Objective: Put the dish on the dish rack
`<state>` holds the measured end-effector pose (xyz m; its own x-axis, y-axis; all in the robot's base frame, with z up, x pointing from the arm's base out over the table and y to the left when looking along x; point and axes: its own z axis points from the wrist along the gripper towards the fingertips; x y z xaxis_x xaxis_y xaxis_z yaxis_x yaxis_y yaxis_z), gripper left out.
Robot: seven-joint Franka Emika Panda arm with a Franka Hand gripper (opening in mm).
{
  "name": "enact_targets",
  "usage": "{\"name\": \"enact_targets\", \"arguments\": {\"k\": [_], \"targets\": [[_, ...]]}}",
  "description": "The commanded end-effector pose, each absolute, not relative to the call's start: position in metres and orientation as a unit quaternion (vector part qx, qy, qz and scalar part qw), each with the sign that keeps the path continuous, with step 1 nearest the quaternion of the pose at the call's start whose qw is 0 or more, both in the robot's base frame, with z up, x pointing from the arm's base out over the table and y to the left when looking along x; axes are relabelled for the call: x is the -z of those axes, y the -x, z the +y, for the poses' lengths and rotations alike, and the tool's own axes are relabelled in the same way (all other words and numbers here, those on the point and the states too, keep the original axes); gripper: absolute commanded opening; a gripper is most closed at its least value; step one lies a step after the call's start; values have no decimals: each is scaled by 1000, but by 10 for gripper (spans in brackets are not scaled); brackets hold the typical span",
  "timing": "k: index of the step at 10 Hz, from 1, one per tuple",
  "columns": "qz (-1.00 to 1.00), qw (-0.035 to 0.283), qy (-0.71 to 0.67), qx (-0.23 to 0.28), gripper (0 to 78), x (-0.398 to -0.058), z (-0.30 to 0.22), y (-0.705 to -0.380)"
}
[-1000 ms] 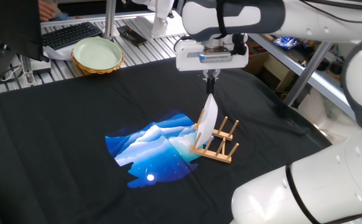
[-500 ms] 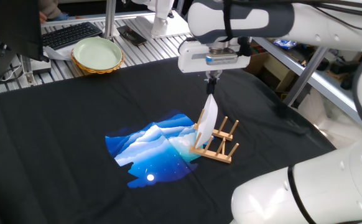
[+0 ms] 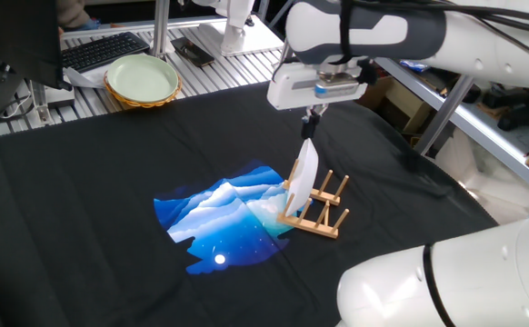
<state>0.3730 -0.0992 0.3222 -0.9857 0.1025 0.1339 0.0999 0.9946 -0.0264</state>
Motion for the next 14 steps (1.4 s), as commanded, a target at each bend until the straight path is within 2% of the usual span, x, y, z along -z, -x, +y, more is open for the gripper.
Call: {"name": "enact_targets", "arguments": {"k": [1, 5, 9, 14], "targets": [[-998, 50, -13, 40, 13, -326, -96, -365], [-998, 48, -17, 32, 13, -326, -96, -365], [-998, 15, -57, 13, 13, -326, -96, -365], [-999, 25, -37, 17, 13, -325, -82, -367]]}}
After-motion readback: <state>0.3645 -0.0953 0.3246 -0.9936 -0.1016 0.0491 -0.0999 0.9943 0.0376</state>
